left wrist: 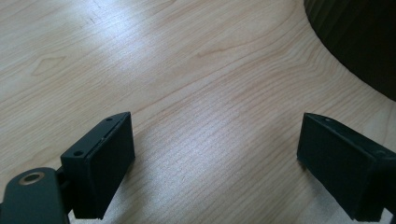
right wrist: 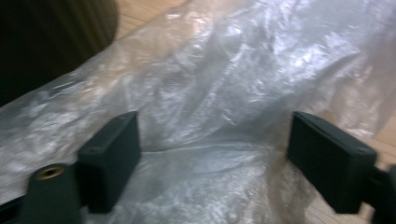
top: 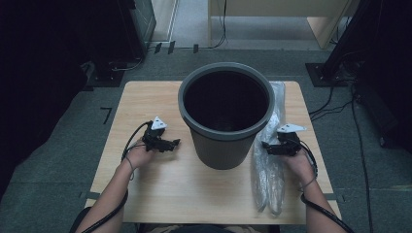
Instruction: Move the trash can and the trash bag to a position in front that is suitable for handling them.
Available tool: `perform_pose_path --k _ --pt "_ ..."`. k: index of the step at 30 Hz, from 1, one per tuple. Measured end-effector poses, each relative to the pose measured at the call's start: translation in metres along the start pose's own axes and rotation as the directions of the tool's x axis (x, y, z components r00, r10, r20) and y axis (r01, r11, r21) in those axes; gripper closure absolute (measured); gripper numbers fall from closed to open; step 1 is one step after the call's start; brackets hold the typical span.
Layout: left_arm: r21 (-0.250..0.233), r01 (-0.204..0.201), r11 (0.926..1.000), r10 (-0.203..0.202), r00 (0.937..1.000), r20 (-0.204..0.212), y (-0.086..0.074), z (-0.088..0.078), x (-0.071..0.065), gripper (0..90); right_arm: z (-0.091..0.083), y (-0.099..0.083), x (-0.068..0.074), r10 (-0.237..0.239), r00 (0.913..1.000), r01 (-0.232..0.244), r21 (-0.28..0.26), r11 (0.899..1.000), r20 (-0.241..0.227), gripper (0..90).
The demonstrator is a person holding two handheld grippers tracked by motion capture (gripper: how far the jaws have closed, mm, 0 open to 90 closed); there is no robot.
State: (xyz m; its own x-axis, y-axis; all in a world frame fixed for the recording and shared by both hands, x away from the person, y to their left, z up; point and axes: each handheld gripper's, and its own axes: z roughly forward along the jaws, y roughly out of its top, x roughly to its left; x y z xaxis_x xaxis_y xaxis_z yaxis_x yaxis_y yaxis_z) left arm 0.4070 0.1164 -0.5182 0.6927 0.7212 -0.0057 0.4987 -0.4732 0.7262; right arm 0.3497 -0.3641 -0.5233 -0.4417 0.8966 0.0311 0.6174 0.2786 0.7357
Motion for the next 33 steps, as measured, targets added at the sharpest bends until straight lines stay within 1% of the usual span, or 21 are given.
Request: perform_pose_path --k 2,4,5,7,11,12,14,19,25,26,27,28,29,30,31,33 --pt "-0.001 0.001 1.0 -0.001 1.0 0.001 0.0 0.0 0.0 10.3 0.001 0.001 0.001 0.011 0.9999 -0.011 0.0 1.0 0.01 14.5" --pt "-0.003 0.001 1.0 -0.001 1.0 0.002 0.001 0.002 0.0 10.2 0.002 0.002 0.0 0.01 0.9999 -0.01 -0.001 1.0 0.011 14.6" --pt "-0.001 -0.003 1.0 0.003 1.0 0.002 0.002 0.003 0.0 10.2 0.004 0.004 -0.001 0.011 0.9999 -0.011 -0.002 1.0 0.01 14.6" --pt "-0.004 0.002 1.0 -0.002 1.0 0.0 0.006 0.007 0.001 10.2 0.009 0.009 -0.004 0.02 0.9996 -0.02 -0.001 1.0 0.02 14.7" --pt "0.0 -0.009 1.0 0.009 0.9999 0.006 0.008 0.009 0.001 10.2 0.014 0.014 -0.005 0.03 0.9991 -0.03 -0.001 1.0 0.03 14.8" --pt "-0.002 -0.006 1.0 0.006 0.9999 0.008 0.009 0.009 0.001 10.2 0.015 0.014 -0.005 0.033 0.9989 -0.033 -0.002 0.999 0.033 14.9" --pt "-0.001 -0.011 0.9999 0.011 0.9998 0.013 0.01 0.011 0.002 10.2 0.016 0.015 -0.005 0.036 0.9986 -0.036 -0.003 0.999 0.038 15.2" --pt "-0.002 -0.01 0.9999 0.01 0.9999 0.009 0.011 0.012 0.003 10.2 0.016 0.015 -0.005 0.037 0.9985 -0.037 -0.004 0.999 0.039 15.5" --pt "0.005 0.011 0.9999 -0.011 0.9998 -0.014 0.014 0.016 0.001 6.7 0.016 0.015 -0.005 0.044 0.998 -0.043 -0.003 0.999 0.046 15.2" --pt "0.006 0.012 0.9999 -0.012 0.9998 -0.014 0.014 0.016 0.001 6.6 0.016 0.015 -0.004 0.053 0.997 -0.053 -0.004 0.999 0.057 15.2" --pt "0.006 0.013 0.9999 -0.013 0.9998 -0.014 0.014 0.016 0.001 6.6 0.016 0.015 -0.004 0.053 0.997 -0.053 -0.004 0.999 0.057 15.2" --pt "0.002 0.026 0.9997 -0.026 0.9996 -0.005 0.015 0.016 0.002 6.7 0.016 0.015 -0.004 0.059 0.9963 -0.059 -0.005 0.998 0.062 15.2" --pt "0.002 0.026 0.9997 -0.026 0.9996 -0.005 0.015 0.016 0.002 6.8 0.016 0.015 -0.004 0.059 0.9963 -0.059 -0.005 0.998 0.062 15.2" --pt "-0.003 0.036 0.9994 -0.036 0.9994 0.001 0.015 0.016 0.003 6.8 0.016 0.015 -0.003 0.061 0.9961 -0.061 -0.005 0.998 0.064 15.3" --pt "-0.002 0.035 0.9994 -0.035 0.9994 0.006 0.015 0.015 0.004 6.9 0.016 0.015 -0.003 0.063 0.9958 -0.063 -0.005 0.998 0.066 15.3" --pt "0.001 0.013 0.9999 -0.013 0.9999 -0.003 0.015 0.016 0.005 8.5 0.016 0.016 -0.003 0.065 0.9956 -0.065 -0.001 0.998 0.068 15.5"
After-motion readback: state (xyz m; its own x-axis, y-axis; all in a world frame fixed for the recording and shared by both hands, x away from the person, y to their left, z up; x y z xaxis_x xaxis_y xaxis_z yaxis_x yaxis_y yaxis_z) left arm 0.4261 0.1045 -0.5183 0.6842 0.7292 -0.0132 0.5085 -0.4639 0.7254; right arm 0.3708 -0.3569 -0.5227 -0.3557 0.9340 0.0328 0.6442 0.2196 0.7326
